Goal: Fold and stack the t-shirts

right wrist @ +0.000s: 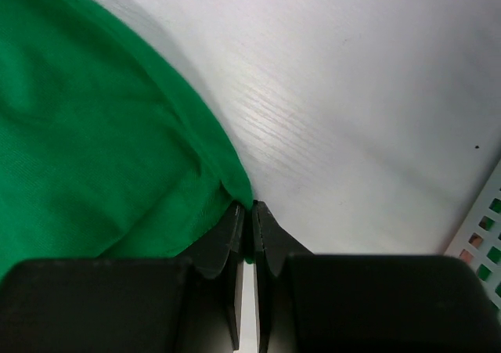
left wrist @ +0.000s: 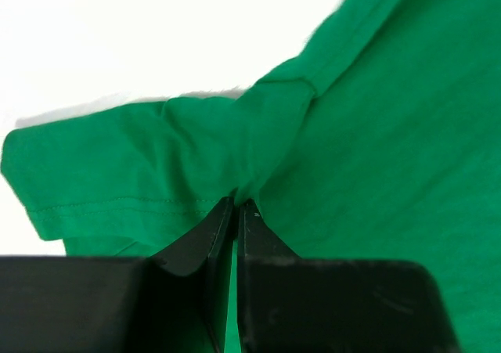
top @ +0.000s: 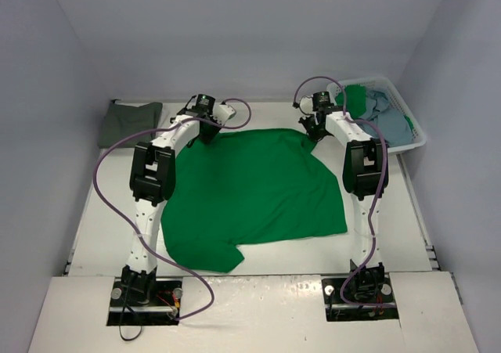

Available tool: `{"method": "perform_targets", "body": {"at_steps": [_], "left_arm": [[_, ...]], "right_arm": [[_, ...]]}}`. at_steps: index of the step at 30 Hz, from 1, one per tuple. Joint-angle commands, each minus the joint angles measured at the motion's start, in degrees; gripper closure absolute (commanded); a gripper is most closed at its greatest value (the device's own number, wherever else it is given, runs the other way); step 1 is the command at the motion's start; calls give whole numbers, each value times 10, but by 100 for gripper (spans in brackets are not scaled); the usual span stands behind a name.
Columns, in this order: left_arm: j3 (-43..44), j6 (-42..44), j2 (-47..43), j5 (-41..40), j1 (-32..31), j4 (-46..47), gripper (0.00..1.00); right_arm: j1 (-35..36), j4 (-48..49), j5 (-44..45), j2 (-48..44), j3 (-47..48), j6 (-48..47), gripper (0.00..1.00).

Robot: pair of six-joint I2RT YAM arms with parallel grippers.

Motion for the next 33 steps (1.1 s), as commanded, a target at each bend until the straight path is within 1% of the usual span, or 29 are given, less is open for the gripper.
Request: {"method": "perform_targets", "body": {"at_steps": [1, 8, 15, 22, 28, 29, 33], "left_arm": [[35, -7, -68, -19, -3, 0, 100], [18, -13, -107, -31, -3, -6, 100], [-2, -21, -155, -31, -3, -13, 100], [-5, -35, -170, -16, -3, -31, 100], [-7, -47, -171, -4, -3, -46, 100], [-3, -47, -169, -4, -3, -50, 100], [5, -47, -166, -6, -3, -62, 100]], "right_arm": [[-2, 6, 31, -1, 16, -13, 100], [4, 48, 70, -3, 13, -36, 100], [22, 127, 75, -18, -12, -78, 100], [40, 166, 63, -12, -4, -121, 100], [41, 227, 75, -7, -1, -161, 100], [40, 240, 100, -6, -1, -167, 100], [40, 269, 154, -5, -12, -193, 100]]}}
